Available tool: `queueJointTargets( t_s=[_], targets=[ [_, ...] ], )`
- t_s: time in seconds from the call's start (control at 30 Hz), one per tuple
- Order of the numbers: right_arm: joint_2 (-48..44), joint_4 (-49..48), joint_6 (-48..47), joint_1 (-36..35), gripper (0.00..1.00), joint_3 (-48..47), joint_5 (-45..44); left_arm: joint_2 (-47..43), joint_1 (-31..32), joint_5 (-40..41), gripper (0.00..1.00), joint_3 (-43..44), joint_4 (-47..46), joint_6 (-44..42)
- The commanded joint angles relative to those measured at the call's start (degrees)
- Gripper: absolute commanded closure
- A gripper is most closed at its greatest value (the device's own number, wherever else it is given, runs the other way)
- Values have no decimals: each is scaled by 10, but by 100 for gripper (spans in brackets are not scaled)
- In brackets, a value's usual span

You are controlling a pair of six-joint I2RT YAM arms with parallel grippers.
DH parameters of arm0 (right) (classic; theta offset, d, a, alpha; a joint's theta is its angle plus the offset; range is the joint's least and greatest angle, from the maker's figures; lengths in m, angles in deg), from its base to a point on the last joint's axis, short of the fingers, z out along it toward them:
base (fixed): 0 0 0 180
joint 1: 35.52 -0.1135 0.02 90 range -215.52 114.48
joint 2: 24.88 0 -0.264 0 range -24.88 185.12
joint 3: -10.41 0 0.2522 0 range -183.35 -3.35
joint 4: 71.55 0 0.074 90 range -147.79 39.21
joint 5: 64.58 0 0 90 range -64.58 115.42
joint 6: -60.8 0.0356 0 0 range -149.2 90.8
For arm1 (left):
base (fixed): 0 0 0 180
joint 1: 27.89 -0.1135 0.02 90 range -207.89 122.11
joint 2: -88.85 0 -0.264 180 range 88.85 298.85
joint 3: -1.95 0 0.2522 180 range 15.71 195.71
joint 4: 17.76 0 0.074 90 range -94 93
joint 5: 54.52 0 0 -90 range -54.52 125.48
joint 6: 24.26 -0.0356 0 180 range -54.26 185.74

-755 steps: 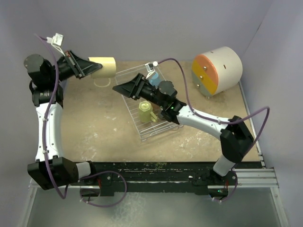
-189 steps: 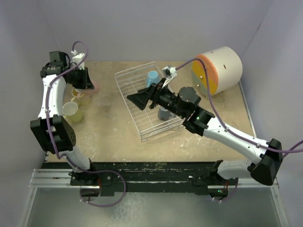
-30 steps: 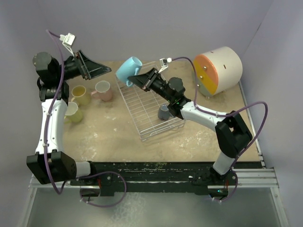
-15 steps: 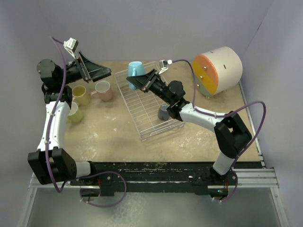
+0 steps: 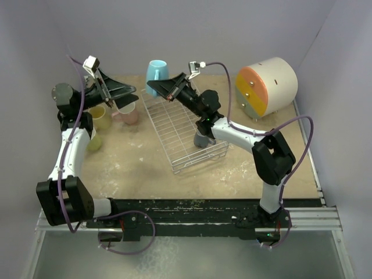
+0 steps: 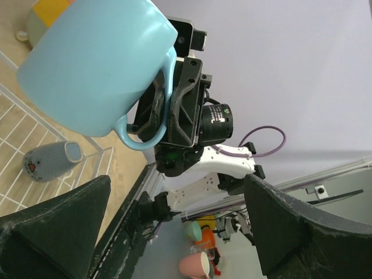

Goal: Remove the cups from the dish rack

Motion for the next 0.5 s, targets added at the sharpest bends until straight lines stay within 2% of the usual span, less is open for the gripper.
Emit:
queueJointTargets(
  t_s=[0.0,0.1,0.27,0.33,0.47],
  targets=[
    [-18,-87,9,-5,100,-79,10,-6,-5,25,1,-7,-94,80],
    [-30,10,-8,-9,100,-96,30,-5,-10,25,1,-1,-84,65],
    [-70,239,-113,6,100,-45,54,-7,-68,8,1,-20,-101,72],
    [-57,319,-163,7,100,-40,63,-17,-87,0,1,-25,-71,41],
    [-29,380,-223,8,100,-35,72,-33,-104,-12,1,-33,-9,-2]
  ],
)
